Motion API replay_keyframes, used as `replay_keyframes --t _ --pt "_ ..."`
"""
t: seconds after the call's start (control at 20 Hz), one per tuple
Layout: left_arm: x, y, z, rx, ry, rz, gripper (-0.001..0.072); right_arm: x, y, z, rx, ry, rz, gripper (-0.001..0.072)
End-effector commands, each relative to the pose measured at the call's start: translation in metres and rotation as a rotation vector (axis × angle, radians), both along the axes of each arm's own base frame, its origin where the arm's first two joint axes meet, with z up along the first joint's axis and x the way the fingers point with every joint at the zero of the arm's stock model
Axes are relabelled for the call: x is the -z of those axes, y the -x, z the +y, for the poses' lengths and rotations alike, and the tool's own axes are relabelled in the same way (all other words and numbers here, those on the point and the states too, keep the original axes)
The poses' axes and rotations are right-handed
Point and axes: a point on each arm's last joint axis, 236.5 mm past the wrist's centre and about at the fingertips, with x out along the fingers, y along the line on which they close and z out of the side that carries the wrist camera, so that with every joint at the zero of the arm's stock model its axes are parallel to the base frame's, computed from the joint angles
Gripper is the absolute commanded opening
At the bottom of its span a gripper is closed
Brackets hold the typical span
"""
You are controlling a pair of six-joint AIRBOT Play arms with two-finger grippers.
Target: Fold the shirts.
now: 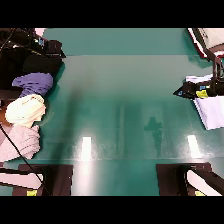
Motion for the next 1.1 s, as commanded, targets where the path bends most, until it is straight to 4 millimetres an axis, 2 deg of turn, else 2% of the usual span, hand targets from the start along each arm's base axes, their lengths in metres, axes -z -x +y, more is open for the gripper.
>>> replay_keyframes --t 0.0,0.65,0.85,0.9,0.95,1.05 --pt "0.000 0.000 0.000 -0.001 0.000 -0.001 0.0024 0.000 0.001 0.001 -0.004 -0.001 0.003 0.0024" --pt "-0.001 -0.001 -0.001 -0.001 0.005 -0.002 0.0024 0.000 0.004 0.002 -0.010 -0.003 0.014 0.0024" --pt "-0.014 -0.021 0.001 -0.042 0.024 -0.092 0.0025 0.000 0.004 0.002 -0.010 -0.004 0.014 0.0024" --pt "-0.015 -0.025 0.004 -0.040 0.006 -0.118 0.0025 0.000 0.004 0.002 -0.010 -0.004 0.014 0.0024" --pt "-0.016 -0.035 0.016 -0.063 -0.045 -0.166 0.0038 0.000 0.004 0.002 -0.011 -0.004 0.015 0.0024" --pt "-0.015 -0.062 0.050 -0.169 -0.157 -0.245 0.0578 0.001 0.006 0.003 -0.013 -0.007 0.024 0.0024"
